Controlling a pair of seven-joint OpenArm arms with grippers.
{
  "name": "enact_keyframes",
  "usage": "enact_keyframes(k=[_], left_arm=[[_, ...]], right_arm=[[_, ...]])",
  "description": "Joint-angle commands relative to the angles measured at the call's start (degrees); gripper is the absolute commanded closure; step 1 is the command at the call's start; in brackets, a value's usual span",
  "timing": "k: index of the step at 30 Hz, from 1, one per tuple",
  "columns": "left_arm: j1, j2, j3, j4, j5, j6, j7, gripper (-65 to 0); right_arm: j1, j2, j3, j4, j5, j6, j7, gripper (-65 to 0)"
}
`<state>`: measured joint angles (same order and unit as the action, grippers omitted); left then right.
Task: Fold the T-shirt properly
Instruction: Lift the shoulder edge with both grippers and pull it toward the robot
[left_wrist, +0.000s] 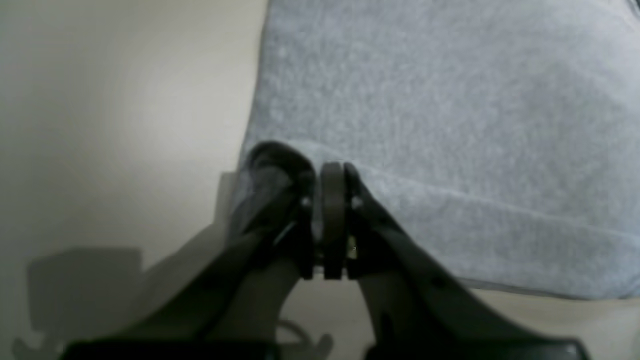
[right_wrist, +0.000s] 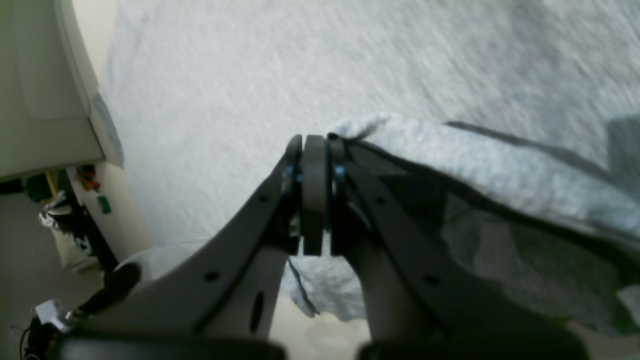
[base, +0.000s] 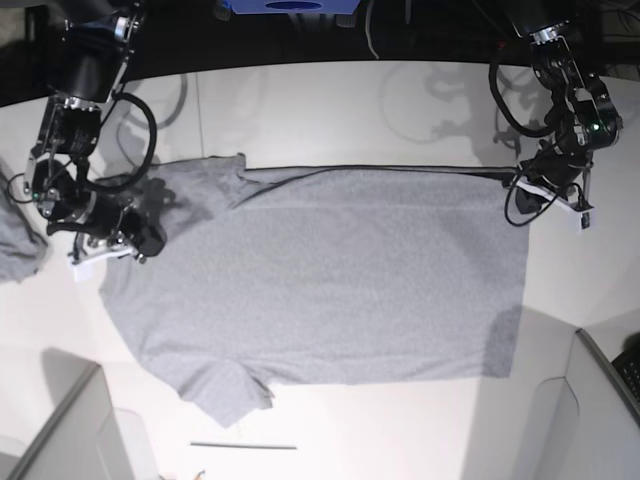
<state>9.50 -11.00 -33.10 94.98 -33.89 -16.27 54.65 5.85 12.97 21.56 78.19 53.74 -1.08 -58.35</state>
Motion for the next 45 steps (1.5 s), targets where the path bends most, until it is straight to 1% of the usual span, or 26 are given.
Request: enact_keyframes(k=[1,6,12,16,20,22,24,26,37,40,43,45], left_arm=[[-1.0,-0.8,-0.4,0.7,-1.0,-0.2,-1.3,0.0],[-2.5,-0.8,-0.3,-1.2,-1.0,-0.2,-1.4,0.0],[-4.4,-0.8,-0.2,-2.7,-1.0,-0.2,-1.3,0.0],[-5.4,-2.0,-0.2,-4.7,-1.0,-0.2,-1.3,0.0],[-6.5,-2.2,-0.2,-5.2,-1.0,-0.2,-1.4,0.0],[-6.8,-2.2,-0.3,-5.2,-1.0,-0.2,-1.4,0.0],[-7.1,-2.2,-0.5,-6.1,-1.0,-0.2,-1.4,0.0],[-7.9,-2.2,-0.6,-6.9,-1.0,-0.2,-1.4,0.0],[-10.3,-2.3,-0.3,-11.6,-1.0,-0.2,-1.4,0.0],[-10.3,-2.3,-0.3,-11.2,-1.0,-0.2,-1.4,0.0],[-10.2,-2.3,-0.3,-11.2,-1.0,-0.2,-1.3,0.0],[-10.0,-2.3,-0.5,-11.2,-1.0,-0.2,-1.2,0.0]], right_arm=[[1.2,1.0,0.0,0.4,1.0,0.4,1.1,0.0],[1.7,1.1,-0.1,-2.3,1.0,0.4,1.9,0.0],[1.8,1.1,-0.1,-2.5,1.0,0.4,2.6,0.0],[1.8,1.1,-0.1,-2.5,1.0,0.4,3.1,0.0],[2.0,1.1,-0.1,-2.5,0.8,0.4,3.1,0.0],[2.7,1.1,-0.1,-2.5,-0.2,0.5,3.1,0.0],[3.0,0.8,-0.1,-2.5,-3.0,0.7,3.1,0.0],[3.7,0.6,0.0,-2.3,-4.5,0.8,3.1,0.0],[4.8,0.5,-0.1,-2.5,-4.9,0.9,2.7,0.0],[4.8,0.5,-0.1,-2.5,-4.5,0.9,2.3,0.0],[5.2,0.5,0.0,-2.0,-4.4,0.9,-1.3,0.0],[5.8,0.5,0.1,-1.9,-2.8,0.9,-3.2,0.0]])
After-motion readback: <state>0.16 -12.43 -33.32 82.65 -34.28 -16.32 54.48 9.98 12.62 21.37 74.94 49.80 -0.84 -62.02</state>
